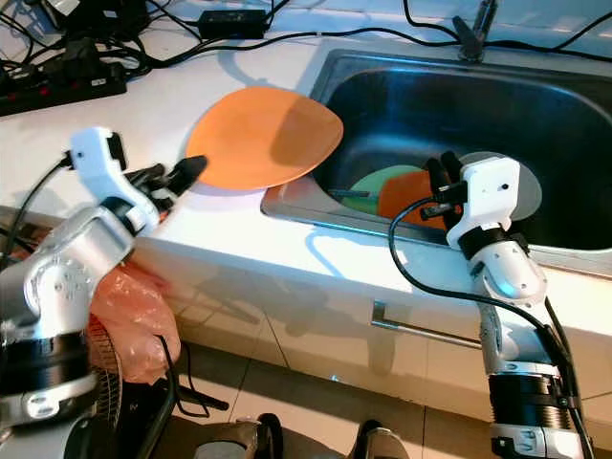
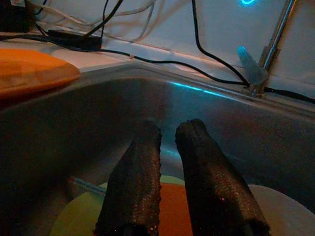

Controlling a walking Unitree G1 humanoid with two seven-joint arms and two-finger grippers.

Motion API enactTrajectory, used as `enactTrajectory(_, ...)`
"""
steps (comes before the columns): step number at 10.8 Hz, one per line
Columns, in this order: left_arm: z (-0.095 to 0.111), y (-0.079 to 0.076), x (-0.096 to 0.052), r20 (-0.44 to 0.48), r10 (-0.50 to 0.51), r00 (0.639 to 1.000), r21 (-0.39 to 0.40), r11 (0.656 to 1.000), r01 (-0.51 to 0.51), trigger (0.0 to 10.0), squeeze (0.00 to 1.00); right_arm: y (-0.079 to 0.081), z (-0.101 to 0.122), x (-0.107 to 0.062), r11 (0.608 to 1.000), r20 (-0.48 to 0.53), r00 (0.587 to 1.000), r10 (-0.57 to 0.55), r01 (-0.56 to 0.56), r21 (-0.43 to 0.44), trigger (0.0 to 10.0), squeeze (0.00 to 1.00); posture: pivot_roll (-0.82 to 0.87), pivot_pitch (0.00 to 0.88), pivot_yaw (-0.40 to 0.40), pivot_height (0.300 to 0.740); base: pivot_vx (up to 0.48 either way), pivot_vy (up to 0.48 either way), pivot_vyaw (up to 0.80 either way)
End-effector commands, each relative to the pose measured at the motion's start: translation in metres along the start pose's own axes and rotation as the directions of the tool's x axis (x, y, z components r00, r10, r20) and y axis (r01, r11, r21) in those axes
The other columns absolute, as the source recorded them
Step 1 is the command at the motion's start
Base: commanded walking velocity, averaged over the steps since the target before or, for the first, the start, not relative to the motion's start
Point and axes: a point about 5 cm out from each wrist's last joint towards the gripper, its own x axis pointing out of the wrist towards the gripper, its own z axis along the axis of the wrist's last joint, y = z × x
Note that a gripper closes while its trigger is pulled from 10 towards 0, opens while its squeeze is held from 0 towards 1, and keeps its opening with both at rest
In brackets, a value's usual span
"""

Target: Kitchen organization

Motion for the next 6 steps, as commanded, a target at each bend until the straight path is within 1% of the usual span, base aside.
enactTrajectory(1,0.01,-0.003,-0.002,0.023,-0.013,1.0,-0.051,0.999,0.014,10.0,0.0,0.004,-0.005,0.0,1.0,-0.021,1.0,0.018,-0.018,0.014,10.0,0.0,0.04,0.159,0.07,0.74,0.0,0.0,0.0)
enactTrajectory(2,0.016,-0.002,0.001,0.019,-0.007,1.0,-0.116,0.993,0.009,10.0,0.0,0.005,-0.004,0.0,1.0,-0.019,1.0,0.022,-0.021,0.015,10.0,0.0,0.04,0.158,0.072,0.74,0.0,0.0,0.0)
enactTrajectory(4,0.021,0.0,0.003,0.005,0.006,1.0,-0.113,0.994,-0.005,10.0,0.0,0.005,-0.004,0.0,1.0,-0.019,1.0,0.023,-0.023,0.016,10.0,0.0,0.04,0.166,0.072,0.74,0.0,0.0,0.0)
enactTrajectory(5,0.027,-0.001,0.001,0.019,0.009,1.0,-0.132,0.991,-0.006,10.0,0.0,0.004,-0.004,0.0,1.0,-0.02,1.0,0.023,-0.023,0.017,10.0,0.0,0.05,0.167,0.069,0.74,0.0,0.0,0.0)
enactTrajectory(6,0.03,0.002,-0.002,0.018,0.034,0.999,-0.138,0.99,-0.031,10.0,0.0,0.005,-0.005,0.0,0.999,-0.022,0.999,0.028,-0.028,0.018,10.0,0.0,0.05,0.169,0.067,0.74,0.0,0.0,0.0)
